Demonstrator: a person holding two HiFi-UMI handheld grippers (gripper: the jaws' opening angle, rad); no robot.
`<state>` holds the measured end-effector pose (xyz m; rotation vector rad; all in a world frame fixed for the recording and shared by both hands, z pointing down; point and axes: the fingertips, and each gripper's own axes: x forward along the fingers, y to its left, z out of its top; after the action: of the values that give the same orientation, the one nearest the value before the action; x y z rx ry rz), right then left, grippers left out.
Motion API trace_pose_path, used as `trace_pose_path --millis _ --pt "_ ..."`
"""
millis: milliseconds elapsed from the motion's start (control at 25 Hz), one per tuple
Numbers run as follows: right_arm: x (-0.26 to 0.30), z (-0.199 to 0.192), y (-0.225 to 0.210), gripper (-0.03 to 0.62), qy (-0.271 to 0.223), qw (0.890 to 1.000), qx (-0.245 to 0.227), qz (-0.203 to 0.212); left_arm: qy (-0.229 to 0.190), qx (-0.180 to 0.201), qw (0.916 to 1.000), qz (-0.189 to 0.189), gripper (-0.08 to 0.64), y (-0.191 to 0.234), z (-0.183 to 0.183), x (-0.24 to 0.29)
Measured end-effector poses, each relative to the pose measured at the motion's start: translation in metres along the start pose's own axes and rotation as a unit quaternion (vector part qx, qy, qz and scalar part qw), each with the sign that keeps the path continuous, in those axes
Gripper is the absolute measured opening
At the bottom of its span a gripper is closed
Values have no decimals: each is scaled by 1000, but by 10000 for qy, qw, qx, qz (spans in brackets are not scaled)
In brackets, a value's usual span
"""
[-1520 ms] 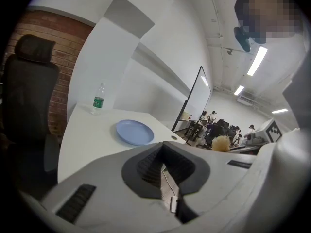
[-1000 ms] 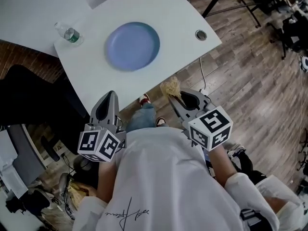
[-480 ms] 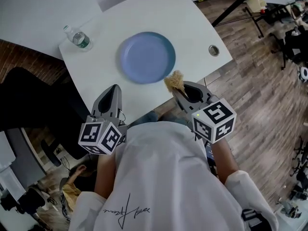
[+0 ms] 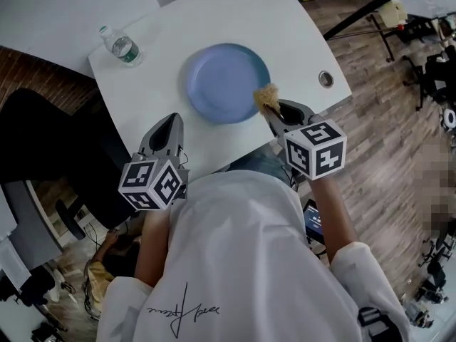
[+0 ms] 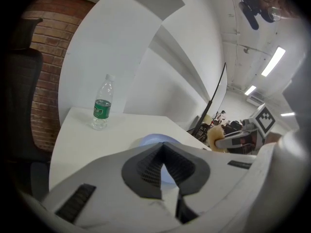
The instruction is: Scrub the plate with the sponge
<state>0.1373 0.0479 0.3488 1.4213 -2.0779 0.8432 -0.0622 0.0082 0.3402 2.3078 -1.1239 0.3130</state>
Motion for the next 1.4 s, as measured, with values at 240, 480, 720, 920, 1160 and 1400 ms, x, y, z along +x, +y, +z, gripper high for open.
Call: trace_pose_path --millis 240,480,720,920,1160,1400 --pt "45 -12 -37 43 509 9984 103 -213 424 -187 9985 305 2 26 -23 32" --pt "84 -24 -63 43 1069 9939 96 -253 735 -424 9937 730 12 54 -41 64" --pt "104 -33 -80 43 1411 9895 198 -256 980 -794 9890 771 85 63 -55 89" --pt "121 -28 -89 43 1564 9873 163 -204 1114 -977 9857 796 114 73 -62 110" --pt "140 -25 -95 43 1802 9834 31 -223 1109 -1161 9846 690 60 77 -65 125" --pt "158 -27 -97 43 2106 9774 100 -167 1175 -1348 9821 584 47 80 -71 135"
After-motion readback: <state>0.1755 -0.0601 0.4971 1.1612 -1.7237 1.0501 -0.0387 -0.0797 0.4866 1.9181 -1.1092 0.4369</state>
